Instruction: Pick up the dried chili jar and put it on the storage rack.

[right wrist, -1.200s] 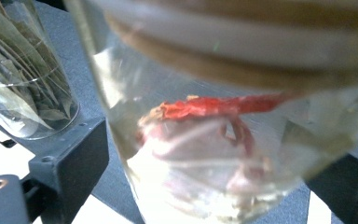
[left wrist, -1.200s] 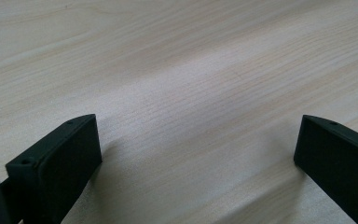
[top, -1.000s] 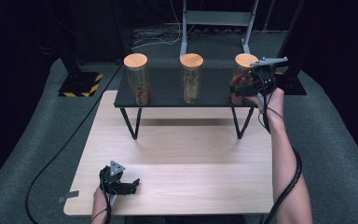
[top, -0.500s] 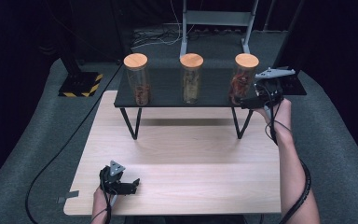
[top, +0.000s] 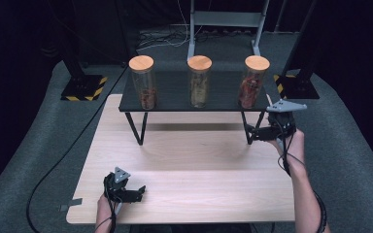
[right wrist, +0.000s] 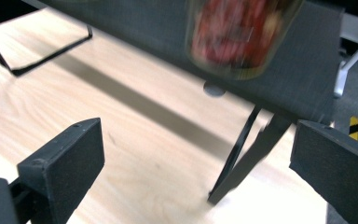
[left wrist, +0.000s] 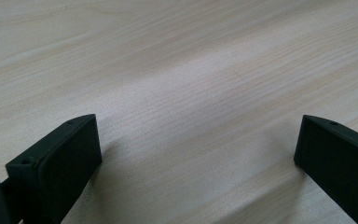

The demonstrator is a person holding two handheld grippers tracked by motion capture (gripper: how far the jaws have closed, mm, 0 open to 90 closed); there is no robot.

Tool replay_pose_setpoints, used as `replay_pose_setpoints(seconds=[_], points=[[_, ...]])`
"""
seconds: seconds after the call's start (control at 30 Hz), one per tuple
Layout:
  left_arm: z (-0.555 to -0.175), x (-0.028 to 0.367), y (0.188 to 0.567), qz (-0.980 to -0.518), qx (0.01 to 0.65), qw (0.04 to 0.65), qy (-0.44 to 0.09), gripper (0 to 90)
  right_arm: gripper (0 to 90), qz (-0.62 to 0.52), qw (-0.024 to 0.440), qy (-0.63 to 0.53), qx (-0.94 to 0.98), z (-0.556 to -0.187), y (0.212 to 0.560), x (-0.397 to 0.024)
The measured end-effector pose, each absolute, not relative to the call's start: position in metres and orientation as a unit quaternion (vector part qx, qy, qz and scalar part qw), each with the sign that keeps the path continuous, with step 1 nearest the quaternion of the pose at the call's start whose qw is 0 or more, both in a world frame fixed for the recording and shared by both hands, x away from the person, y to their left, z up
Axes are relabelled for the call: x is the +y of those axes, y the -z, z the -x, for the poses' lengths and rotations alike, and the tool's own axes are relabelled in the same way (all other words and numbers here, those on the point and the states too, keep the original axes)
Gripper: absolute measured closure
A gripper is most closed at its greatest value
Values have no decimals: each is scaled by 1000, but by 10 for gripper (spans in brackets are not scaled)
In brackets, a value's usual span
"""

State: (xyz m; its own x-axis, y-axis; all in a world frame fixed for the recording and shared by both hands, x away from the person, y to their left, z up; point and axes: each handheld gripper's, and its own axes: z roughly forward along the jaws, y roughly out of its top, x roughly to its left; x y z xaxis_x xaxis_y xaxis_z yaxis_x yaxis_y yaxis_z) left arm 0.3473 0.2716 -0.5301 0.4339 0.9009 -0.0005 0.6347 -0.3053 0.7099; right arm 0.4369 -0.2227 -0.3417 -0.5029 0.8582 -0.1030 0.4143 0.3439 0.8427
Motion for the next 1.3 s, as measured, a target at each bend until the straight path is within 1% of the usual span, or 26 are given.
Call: replay_pose_setpoints(seconds=[0.13,0.47,0.6,0.73,1.0,1.1,1.3], points=[[-347,272,530,-782,491,325,-204,0,17,-423,268,-393,771,-426,374,-225],[-347,272,530,-782,491,326,-204,0,16,-469,231,-388,759,-399,468,-233],[-347,272,530,-782,491,326,-204,0,13,-480,217,-389,755,-387,498,-233],[-347,272,530,-782,491,326,-204,0,13,-483,216,-390,754,-379,511,-231],[-347,272,530,-782,491,326,-204,0,13,-482,211,-391,755,-373,525,-231],[-347,271,530,-781,491,327,-204,0,13,-481,217,-393,753,-371,525,-232],[-347,271,530,-781,491,326,-205,0,5,-474,210,-389,761,-369,525,-232]])
